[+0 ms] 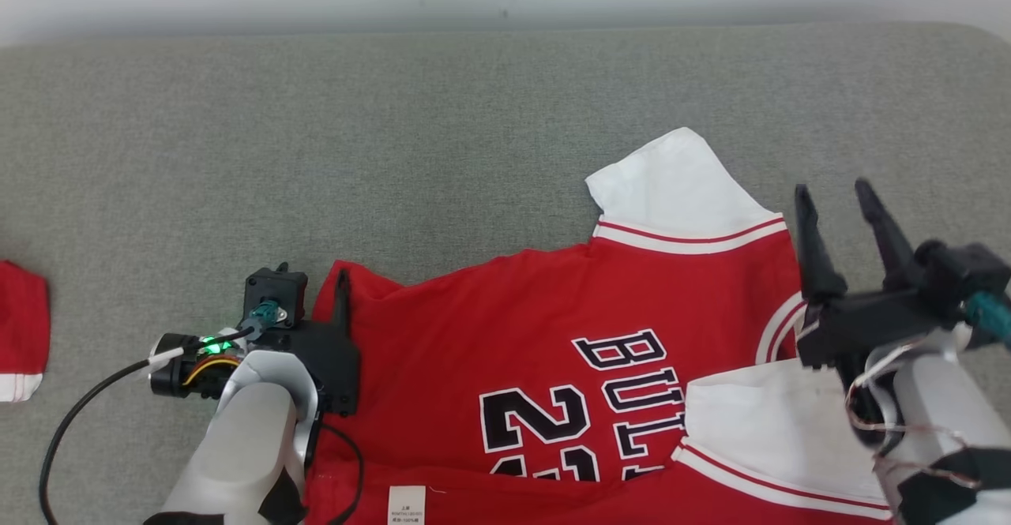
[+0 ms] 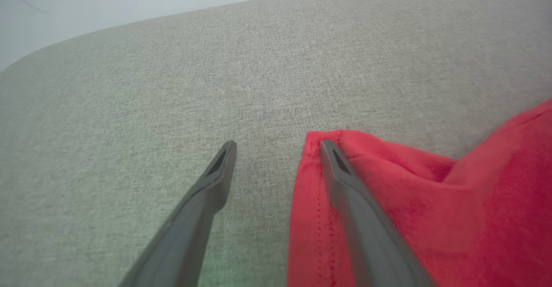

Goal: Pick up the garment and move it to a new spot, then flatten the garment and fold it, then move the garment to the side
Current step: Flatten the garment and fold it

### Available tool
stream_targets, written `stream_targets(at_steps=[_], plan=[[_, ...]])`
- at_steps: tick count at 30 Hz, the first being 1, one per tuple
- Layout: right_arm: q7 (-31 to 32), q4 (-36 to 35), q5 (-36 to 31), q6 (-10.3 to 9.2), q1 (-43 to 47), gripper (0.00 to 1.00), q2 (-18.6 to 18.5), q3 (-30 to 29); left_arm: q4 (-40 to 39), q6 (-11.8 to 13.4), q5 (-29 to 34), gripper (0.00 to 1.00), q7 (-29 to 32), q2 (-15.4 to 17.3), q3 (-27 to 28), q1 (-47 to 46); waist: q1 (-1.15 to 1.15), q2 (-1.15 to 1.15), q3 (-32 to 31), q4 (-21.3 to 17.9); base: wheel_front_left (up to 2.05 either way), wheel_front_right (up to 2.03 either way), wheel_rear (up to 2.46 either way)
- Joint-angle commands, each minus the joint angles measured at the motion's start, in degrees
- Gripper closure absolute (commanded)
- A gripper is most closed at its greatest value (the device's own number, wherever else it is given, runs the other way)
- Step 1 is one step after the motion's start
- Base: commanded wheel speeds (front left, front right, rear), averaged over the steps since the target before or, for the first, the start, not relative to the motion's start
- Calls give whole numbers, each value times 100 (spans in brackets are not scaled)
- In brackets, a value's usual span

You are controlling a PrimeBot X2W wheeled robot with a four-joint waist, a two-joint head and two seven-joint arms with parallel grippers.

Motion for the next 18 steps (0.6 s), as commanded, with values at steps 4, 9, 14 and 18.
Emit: stream_targets(at_steps=[4, 9, 14, 18], plan=[[0, 252, 3, -16, -546, 0, -227, 356, 134, -45, 10, 0, -26, -59, -182, -77, 0, -1, 82, 103, 0, 0, 0], [2, 705, -15, -16, -1249, 0, -456, 827, 120, -138, -71, 0, -7, -87, -500, -142, 0, -1, 139, 205, 0, 0, 0], [2, 1137, 60, -16, -1795, 0, -547, 1222, -104, -141, -404, 0, 39, -90, -931, -46, 0, -1, 143, 286, 0, 0, 0], [1, 1338, 115, -16, -1955, 0, -553, 1352, -214, -68, -603, 0, 89, -85, -1154, -22, 0, -1, 121, 317, 0, 0, 0]])
